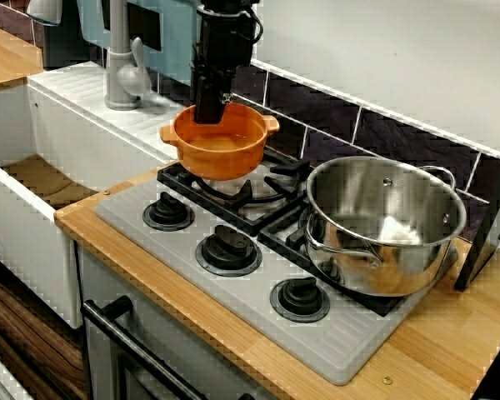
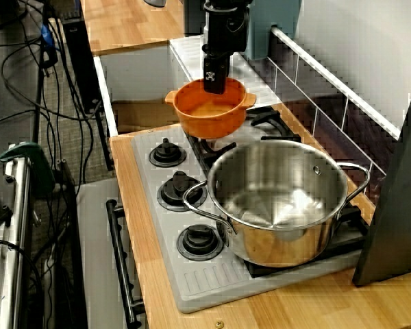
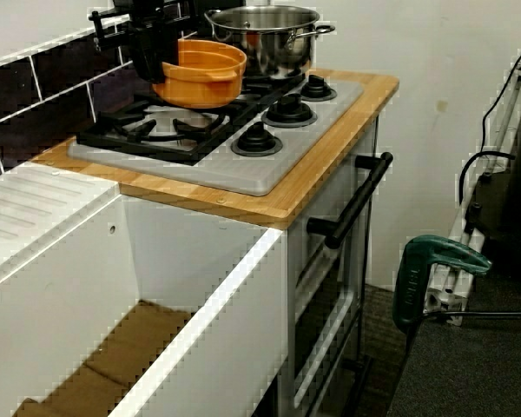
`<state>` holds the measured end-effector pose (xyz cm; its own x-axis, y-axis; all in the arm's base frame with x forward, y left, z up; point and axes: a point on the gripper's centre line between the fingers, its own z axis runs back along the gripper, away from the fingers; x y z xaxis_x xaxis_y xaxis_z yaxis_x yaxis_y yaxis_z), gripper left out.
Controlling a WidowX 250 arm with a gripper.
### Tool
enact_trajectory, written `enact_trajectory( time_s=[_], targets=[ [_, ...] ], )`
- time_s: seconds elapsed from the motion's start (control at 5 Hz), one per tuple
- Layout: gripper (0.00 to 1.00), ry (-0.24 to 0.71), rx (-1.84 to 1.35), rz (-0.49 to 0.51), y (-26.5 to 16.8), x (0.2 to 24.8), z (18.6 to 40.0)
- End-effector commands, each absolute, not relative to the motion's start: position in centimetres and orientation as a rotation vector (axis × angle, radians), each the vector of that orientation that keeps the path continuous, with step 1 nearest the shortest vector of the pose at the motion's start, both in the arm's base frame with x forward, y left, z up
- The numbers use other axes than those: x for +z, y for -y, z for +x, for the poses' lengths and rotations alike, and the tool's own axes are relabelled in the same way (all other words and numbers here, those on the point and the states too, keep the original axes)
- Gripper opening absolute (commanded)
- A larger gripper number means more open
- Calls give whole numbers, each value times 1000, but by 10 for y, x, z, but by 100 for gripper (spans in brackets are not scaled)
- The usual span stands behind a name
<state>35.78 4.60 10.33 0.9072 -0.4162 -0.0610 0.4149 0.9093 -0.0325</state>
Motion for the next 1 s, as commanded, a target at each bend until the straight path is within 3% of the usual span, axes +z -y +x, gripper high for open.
enact_trajectory(
  time_s=[0.0, 0.4, 0.8],
  targets=[
    [0, 15, -661, 70, -40, 136, 369],
    [0, -48, -808, 117, -37, 135, 371],
    [0, -85, -929, 70, -30, 132, 370]
  ],
)
